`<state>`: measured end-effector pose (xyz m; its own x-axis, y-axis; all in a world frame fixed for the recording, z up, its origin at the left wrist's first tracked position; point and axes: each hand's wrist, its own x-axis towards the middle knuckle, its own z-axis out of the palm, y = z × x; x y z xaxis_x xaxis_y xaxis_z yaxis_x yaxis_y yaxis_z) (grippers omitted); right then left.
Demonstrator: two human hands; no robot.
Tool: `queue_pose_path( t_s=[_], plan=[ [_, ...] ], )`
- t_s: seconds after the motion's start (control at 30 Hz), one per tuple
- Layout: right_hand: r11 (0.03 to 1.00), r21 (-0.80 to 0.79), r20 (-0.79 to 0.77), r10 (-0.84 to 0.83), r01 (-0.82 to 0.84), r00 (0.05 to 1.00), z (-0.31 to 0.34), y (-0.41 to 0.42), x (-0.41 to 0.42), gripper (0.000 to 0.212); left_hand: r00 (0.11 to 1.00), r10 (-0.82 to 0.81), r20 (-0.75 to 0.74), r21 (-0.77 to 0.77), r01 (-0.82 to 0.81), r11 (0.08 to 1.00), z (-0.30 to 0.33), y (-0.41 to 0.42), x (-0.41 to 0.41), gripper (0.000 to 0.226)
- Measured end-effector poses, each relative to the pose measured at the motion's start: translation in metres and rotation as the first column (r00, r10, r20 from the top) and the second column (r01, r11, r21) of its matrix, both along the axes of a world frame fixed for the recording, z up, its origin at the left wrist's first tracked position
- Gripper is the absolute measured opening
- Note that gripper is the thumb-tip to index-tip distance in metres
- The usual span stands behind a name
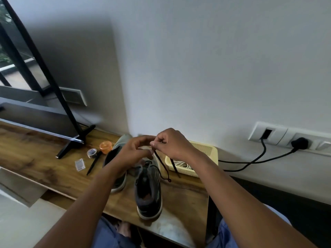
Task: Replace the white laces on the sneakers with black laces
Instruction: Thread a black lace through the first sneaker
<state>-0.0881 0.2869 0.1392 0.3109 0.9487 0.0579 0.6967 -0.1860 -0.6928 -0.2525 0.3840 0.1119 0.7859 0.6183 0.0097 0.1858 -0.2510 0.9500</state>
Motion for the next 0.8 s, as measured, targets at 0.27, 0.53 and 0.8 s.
queue_pose_path(
  t_s=[0.27, 0.53, 0.8],
  plan=[
    [0.999, 0.01, -0.427, 0.044, -0.043, 0.903, -0.011, 0.008, 0.008, 0.011, 0.956, 0.274, -0.107, -0.066, -0.282, 0.957, -0.023, 0.008, -0.006, 0.01],
    [0.964, 0.264, -0.838, 0.224, 0.01, 0.497, 0.004, 0.009, 0.035, 0.012, 0.901, 0.353, -0.253, -0.032, -0.373, 0.927, -0.04, 0.02, -0.011, 0.009],
    [0.977, 0.204, -0.805, 0.203, -0.063, 0.558, -0.015, 0.015, 0.034, 0.023, 0.936, 0.133, -0.325, 0.01, -0.138, 0.99, -0.031, 0.011, -0.007, 0.058]
  ],
)
